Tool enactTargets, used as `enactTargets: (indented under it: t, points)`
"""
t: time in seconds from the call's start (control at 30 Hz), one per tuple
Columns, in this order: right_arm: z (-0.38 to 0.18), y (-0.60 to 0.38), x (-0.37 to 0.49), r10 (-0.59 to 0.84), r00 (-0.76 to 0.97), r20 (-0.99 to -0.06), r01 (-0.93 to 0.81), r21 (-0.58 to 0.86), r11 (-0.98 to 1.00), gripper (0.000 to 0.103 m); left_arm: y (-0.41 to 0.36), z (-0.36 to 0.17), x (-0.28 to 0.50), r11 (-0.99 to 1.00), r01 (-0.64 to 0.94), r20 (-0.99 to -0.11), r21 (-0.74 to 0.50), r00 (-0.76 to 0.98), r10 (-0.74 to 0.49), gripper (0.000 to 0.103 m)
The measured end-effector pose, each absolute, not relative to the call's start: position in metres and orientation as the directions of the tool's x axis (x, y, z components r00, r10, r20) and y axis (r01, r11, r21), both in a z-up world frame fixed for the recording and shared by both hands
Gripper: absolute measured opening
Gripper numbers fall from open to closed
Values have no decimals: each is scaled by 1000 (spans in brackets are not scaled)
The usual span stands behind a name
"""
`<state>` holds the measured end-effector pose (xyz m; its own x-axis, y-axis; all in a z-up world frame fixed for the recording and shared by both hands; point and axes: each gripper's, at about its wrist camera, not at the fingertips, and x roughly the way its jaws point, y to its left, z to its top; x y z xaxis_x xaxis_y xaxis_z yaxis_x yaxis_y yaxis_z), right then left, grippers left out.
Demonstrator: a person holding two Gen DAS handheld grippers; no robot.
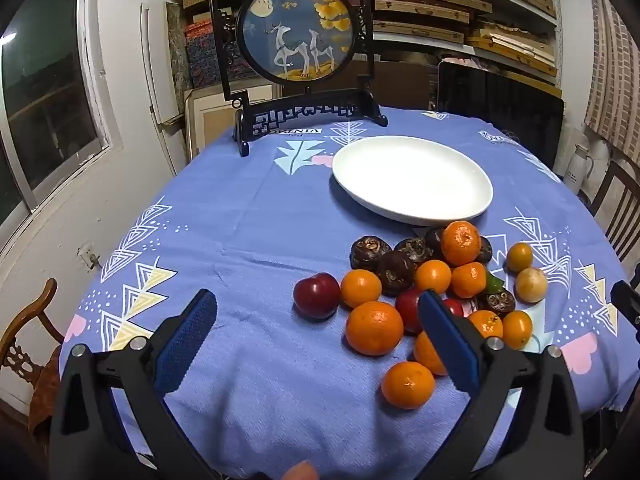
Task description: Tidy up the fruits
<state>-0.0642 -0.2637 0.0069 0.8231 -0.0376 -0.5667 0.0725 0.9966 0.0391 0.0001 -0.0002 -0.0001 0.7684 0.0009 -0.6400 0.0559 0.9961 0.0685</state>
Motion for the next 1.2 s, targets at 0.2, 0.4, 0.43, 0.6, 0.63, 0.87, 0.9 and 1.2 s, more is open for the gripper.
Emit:
enactTargets:
  t: [0.2, 0.4, 0.43, 0.6, 0.63, 0.87, 0.9, 1.2]
  points:
    - [4, -267, -62, -21, 820, -572, 66, 58, 996, 99, 2, 1, 3, 996, 50, -641, 73, 768, 8, 98]
    - [6, -256, -59, -33, 822, -569, 59, 27, 998, 99, 4, 4, 6, 997, 46, -644, 68, 765, 9, 98]
    - [6, -256, -59, -33, 822, -568, 58, 26, 998, 99, 5, -1, 7, 996, 49, -641, 69, 767, 7, 98]
    - [7, -257, -60, -34, 822, -568, 60, 27, 998, 99, 4, -2, 2, 996, 56, -633, 76, 774, 5, 98]
    - [7, -256, -60, -34, 822, -569, 60, 27, 998, 99, 3, -2, 2, 995, 55, -634, 77, 774, 6, 98]
    - [7, -256, -61, -33, 825, -565, 58, 26, 998, 99, 3, -1, 0, 996, 52, -634, 75, 774, 8, 98]
    - [7, -256, -61, -33, 824, -565, 58, 26, 998, 99, 3, -1, 0, 996, 51, -634, 75, 774, 8, 98]
    - [7, -255, -61, -29, 823, -568, 54, 29, 998, 99, 5, -3, 0, 996, 52, -638, 73, 770, 7, 98]
